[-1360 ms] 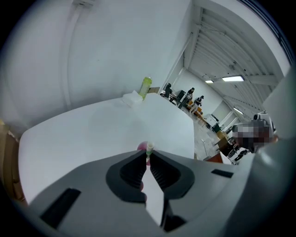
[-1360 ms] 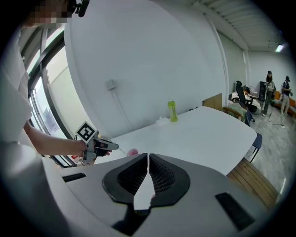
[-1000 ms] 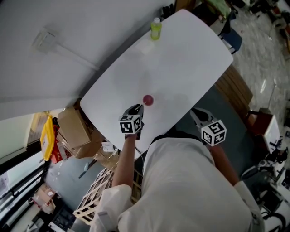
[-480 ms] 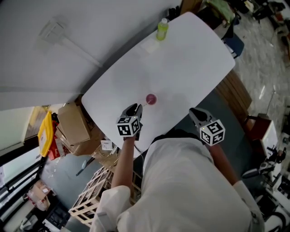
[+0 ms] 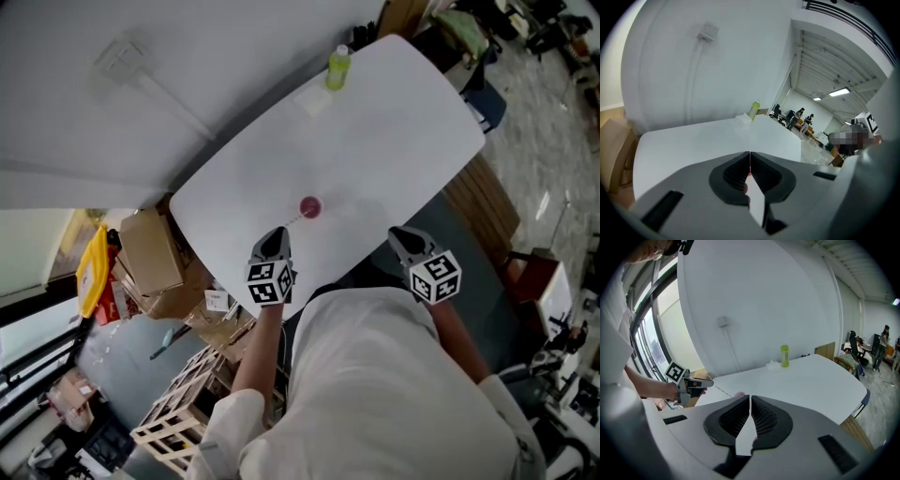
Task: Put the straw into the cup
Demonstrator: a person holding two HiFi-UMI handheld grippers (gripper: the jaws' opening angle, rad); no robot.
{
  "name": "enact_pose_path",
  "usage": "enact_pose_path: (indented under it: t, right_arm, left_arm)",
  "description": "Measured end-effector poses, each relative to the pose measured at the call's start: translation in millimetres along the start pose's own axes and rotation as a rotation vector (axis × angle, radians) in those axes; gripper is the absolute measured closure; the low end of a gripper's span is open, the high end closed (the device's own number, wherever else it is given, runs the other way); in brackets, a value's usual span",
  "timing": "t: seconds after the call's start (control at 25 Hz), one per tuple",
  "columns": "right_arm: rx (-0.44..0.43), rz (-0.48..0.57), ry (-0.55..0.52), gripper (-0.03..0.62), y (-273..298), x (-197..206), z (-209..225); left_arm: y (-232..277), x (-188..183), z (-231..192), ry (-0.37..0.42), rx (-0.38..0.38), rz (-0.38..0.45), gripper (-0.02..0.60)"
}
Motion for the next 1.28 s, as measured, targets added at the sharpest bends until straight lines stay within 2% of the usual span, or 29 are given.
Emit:
enact_pose_path:
  t: [0.28, 0.52, 0.76, 0.96, 1.28]
  right_arm:
    - [-0.088, 0.018, -0.043, 0.557, 3.9, -11.8, 13.1]
    - [-0.189, 0.03, -0.1, 0.557, -2.9, -19.4, 28.6]
    - [-0.255, 0.049, -0.135, 0.556, -16.7, -24.1, 48.1]
    - [-0.308, 0.045, -0.156, 0.556, -33.7, -11.7, 64.8]
    - [-0.421, 0.029, -0.222, 0.556, -56.6, 12.9, 85.2]
  left_arm:
    - [-6.9, 8.0, 35.8, -0.022, -0.028, 0.035, 0.58]
    - [-17.4, 7.5, 69.8, -0.051, -0.1, 0.092, 0.58]
    - [-28.4, 22.2, 96.9, -0.087, -0.179, 0.112, 0.58]
    - [-38.3, 34.8, 124.3, -0.11, -0.227, 0.141, 0.58]
    - [-63.0, 59.4, 177.6, -0.18, -0.296, 0.251, 0.58]
Point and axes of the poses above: the fingertips, and each gripper's own axes: y forward along the fingers, z to its right, x out of its underside, the point moved 1 cm from there along -y, backward along the fingers, and after that the axes turned 3 degrees about x, right-handed, at the moved point
